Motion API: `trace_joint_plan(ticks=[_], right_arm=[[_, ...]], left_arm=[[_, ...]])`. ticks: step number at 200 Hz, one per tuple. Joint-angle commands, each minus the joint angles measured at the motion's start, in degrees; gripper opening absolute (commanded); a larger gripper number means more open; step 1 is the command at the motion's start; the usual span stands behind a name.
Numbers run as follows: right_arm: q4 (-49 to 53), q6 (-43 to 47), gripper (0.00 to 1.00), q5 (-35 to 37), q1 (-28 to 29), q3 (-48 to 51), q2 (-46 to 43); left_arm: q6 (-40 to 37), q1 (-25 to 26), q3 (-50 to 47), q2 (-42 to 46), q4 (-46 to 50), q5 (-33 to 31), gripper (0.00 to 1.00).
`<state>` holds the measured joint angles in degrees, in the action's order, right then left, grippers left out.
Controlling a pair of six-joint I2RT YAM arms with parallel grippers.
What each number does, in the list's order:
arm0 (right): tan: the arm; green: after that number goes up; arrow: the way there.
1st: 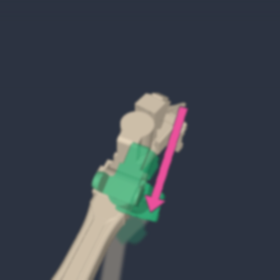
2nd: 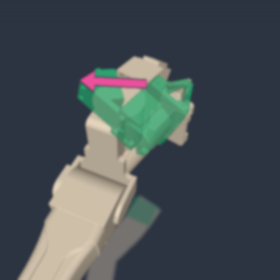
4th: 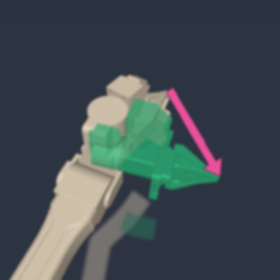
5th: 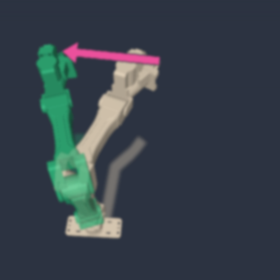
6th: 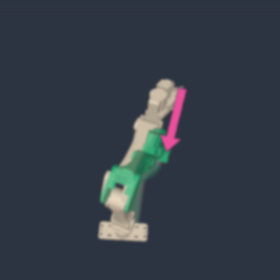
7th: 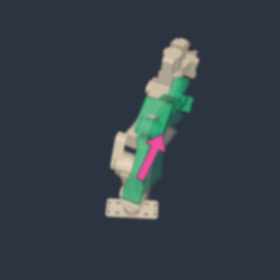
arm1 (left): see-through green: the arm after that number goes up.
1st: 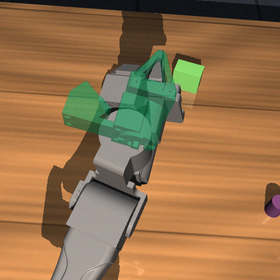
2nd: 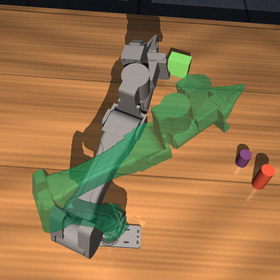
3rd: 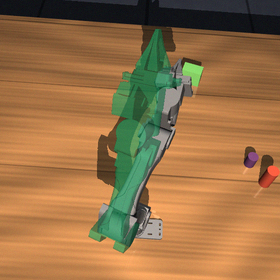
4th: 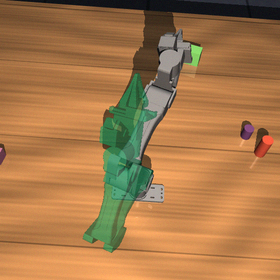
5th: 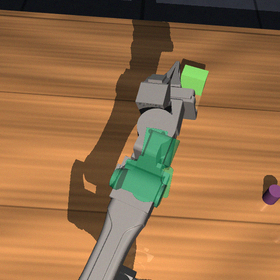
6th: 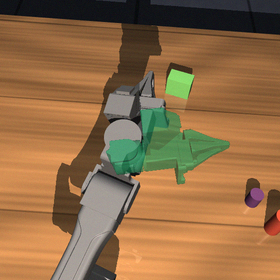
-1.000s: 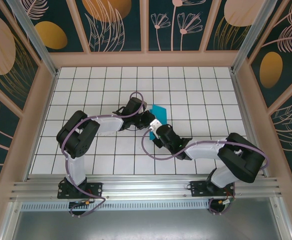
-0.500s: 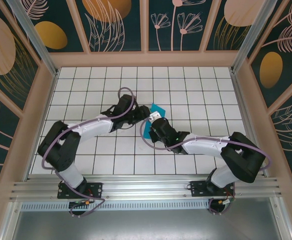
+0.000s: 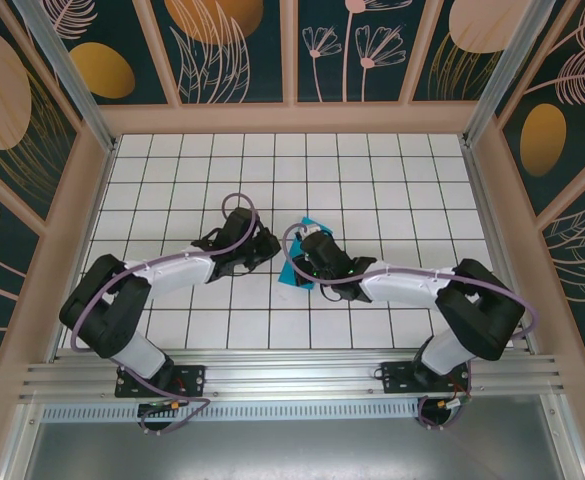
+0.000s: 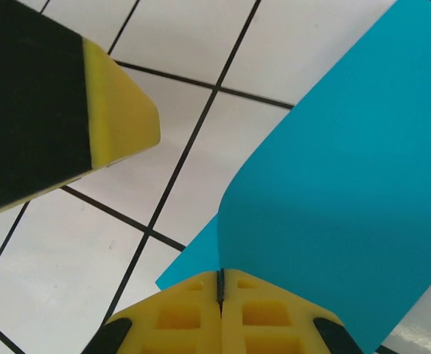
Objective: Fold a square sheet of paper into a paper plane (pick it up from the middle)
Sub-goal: Fold the triangle a second time at the center of the table.
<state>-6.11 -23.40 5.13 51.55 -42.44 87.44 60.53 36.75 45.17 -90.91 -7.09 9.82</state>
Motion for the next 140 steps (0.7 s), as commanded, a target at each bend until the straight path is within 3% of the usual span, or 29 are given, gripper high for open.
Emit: trace_joint_plan(ticks=[1,55,140], right_arm=[[-1.9,-3.7,0.04,-6.8,-2.0,-0.3,0.5],[-6.9,-6.5,0.06,-17.5,-7.0,3.3,-0.4],[-9.0,-8.2,0.06,-21.2,-9.4,5.6,-0.3]], left_arm=[[0.1,-0.2,-0.7,-1.9,-3.6,4.3,0.07],[-0.5,0.6,-1.7,-4.4,-4.3,7.4,0.04],[-0.6,2.4,-0.7,-10.2,-4.8,9.4,0.03]])
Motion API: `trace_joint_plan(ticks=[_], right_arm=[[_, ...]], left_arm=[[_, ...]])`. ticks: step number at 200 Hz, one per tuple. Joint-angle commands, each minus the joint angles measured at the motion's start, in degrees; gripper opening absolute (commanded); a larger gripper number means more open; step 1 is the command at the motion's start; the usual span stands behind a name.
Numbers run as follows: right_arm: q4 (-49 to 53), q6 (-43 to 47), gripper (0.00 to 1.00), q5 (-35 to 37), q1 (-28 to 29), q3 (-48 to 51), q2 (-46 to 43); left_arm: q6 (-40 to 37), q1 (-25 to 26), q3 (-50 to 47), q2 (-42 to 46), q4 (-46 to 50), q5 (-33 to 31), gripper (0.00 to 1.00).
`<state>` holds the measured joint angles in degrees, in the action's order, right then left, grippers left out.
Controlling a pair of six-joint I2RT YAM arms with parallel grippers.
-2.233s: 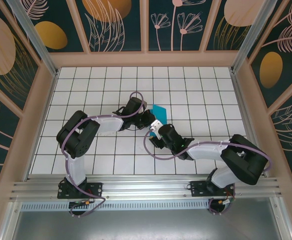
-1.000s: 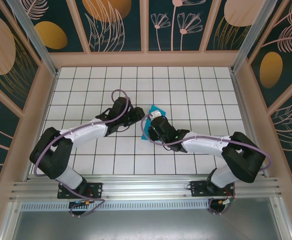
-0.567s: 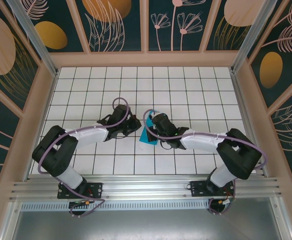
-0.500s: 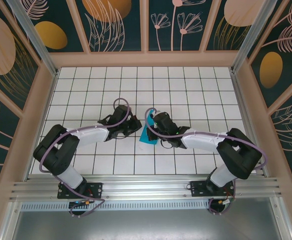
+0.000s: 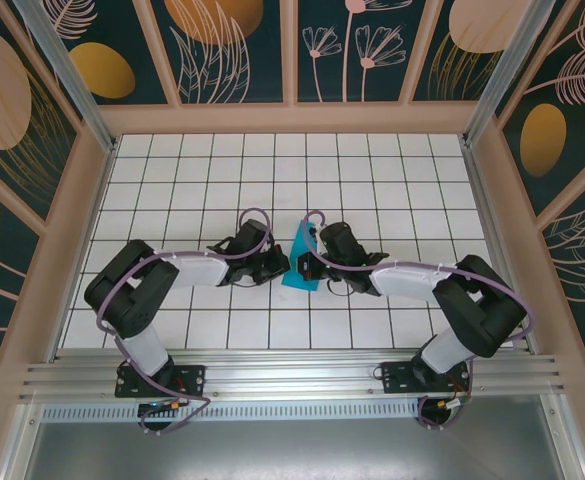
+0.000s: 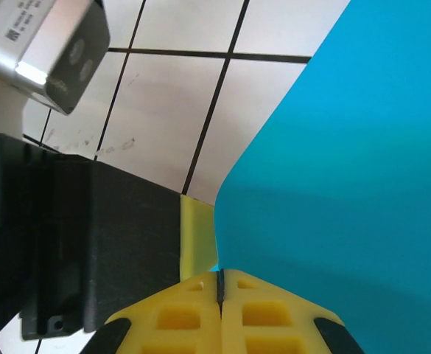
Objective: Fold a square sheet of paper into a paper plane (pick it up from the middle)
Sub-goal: Fold the triangle a second time at the center of the table.
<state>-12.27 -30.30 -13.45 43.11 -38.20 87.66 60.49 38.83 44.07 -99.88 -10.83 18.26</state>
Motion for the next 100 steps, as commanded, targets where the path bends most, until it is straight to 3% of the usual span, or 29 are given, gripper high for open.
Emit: trace_joint_plan(ticks=[1,100], right_arm=[[-2.9,-1.4,0.06,-2.7,-1.0,1.4,-0.5],[-1.1,1.7,0.09,-11.1,-6.9,2.9,-0.5]], left_arm=[[-0.6,0.4,0.5,-1.3,-1.0,1.0,0.03],[-2.6,0.4,0.7,-5.3,1.0,-0.8,0.02]])
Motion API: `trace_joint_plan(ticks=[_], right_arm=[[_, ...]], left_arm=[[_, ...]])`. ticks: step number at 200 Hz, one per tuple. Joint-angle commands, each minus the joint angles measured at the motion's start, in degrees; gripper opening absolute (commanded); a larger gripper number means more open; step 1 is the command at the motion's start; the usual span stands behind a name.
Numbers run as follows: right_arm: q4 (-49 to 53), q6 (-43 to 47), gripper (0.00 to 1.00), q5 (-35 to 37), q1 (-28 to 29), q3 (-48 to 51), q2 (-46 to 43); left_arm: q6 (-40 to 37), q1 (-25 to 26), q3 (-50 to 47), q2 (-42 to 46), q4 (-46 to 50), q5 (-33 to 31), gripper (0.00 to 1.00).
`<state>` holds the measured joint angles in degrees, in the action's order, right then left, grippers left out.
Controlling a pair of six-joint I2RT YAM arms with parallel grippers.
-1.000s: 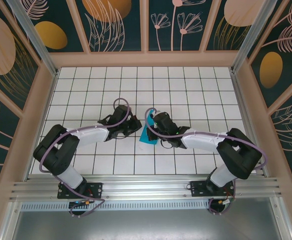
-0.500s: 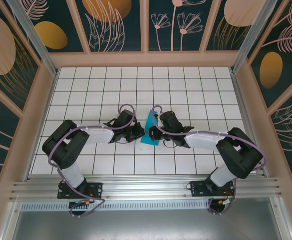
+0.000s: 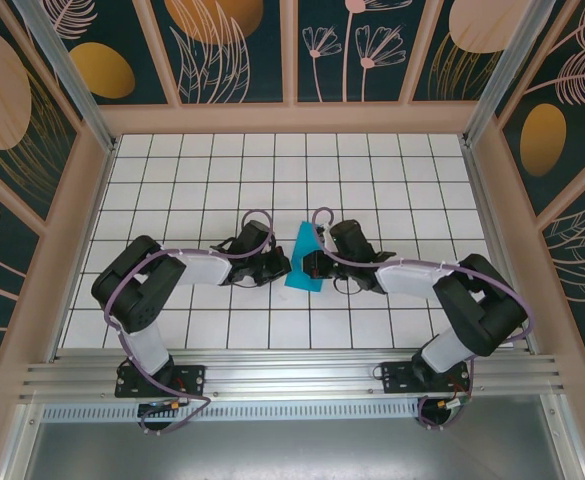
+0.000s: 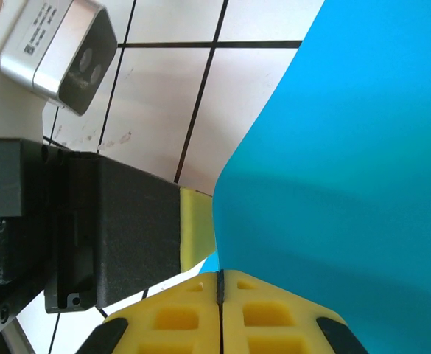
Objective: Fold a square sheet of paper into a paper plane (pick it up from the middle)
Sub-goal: Fold the triangle a second time at the center of the table.
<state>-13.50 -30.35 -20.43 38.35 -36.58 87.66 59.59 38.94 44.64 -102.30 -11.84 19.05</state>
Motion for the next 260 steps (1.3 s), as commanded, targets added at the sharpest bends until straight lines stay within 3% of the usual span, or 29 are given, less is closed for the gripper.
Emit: trace_joint_plan(ticks=[1,67,141,260], right_arm=[[0.1,1.8,0.09,-4.3,-2.2,1.3,-0.5],[2.6,8.8,0.11,-13.0,-9.9,-0.2,2.4],[5.4,15.3,0.12,-19.1,-13.1,-4.4,8.8],[6.8,18.4,0.13,-19.3,-15.2,-6.9,13.0]], left_arm=[[-1.7,0.3,0.1,-2.9,2.0,-1.6,0.02],[-2.7,0.3,0.9,-4.0,2.8,-1.7,0.01],[-3.2,0.3,1.8,-4.2,3.9,-2.0,0.02],[-3.9,0.2,2.7,-4.5,5.1,-2.1,0.02]])
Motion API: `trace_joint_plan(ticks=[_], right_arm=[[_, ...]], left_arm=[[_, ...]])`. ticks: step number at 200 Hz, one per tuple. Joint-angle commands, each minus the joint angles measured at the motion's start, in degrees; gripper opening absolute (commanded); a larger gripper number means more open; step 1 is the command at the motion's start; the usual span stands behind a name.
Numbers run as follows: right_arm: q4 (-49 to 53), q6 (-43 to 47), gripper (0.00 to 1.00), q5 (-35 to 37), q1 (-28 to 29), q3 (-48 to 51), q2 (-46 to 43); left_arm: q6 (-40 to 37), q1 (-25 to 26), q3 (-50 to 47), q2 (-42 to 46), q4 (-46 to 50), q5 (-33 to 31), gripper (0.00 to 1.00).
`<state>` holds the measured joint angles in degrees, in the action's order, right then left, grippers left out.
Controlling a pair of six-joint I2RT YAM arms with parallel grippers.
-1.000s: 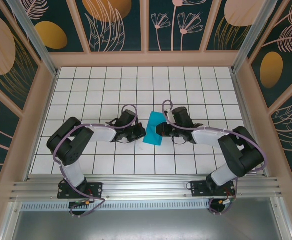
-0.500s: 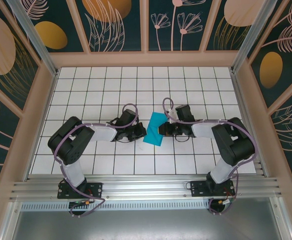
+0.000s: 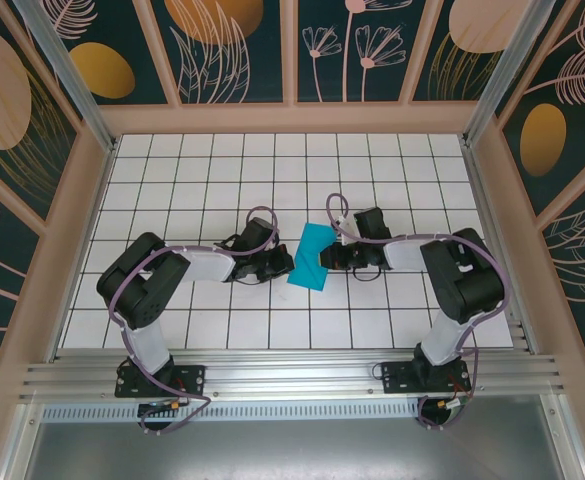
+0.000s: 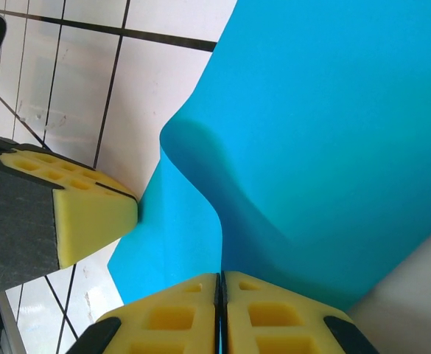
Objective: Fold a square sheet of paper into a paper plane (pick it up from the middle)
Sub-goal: Fold the triangle a second time at the center of the table.
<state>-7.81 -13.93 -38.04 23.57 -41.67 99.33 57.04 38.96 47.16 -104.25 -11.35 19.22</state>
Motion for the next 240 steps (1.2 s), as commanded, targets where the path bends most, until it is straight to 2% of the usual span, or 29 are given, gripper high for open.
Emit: trace_joint_plan(ticks=[1,144,240], right_arm=[[1.2,2.0,0.13,-1.7,-0.4,-1.9,1.4],[3.3,3.5,0.13,1.9,-0.6,-2.3,3.9],[3.9,4.2,0.13,2.7,-0.6,-2.2,4.6]], left_arm=[[-1.4,0.2,0.2,-2.5,4.7,-2.3,0.02],[-1.8,0.2,1.1,-1.8,5.7,-2.5,0.03],[-2.6,0.2,6.1,4.2,6.8,-5.4,0.14]])
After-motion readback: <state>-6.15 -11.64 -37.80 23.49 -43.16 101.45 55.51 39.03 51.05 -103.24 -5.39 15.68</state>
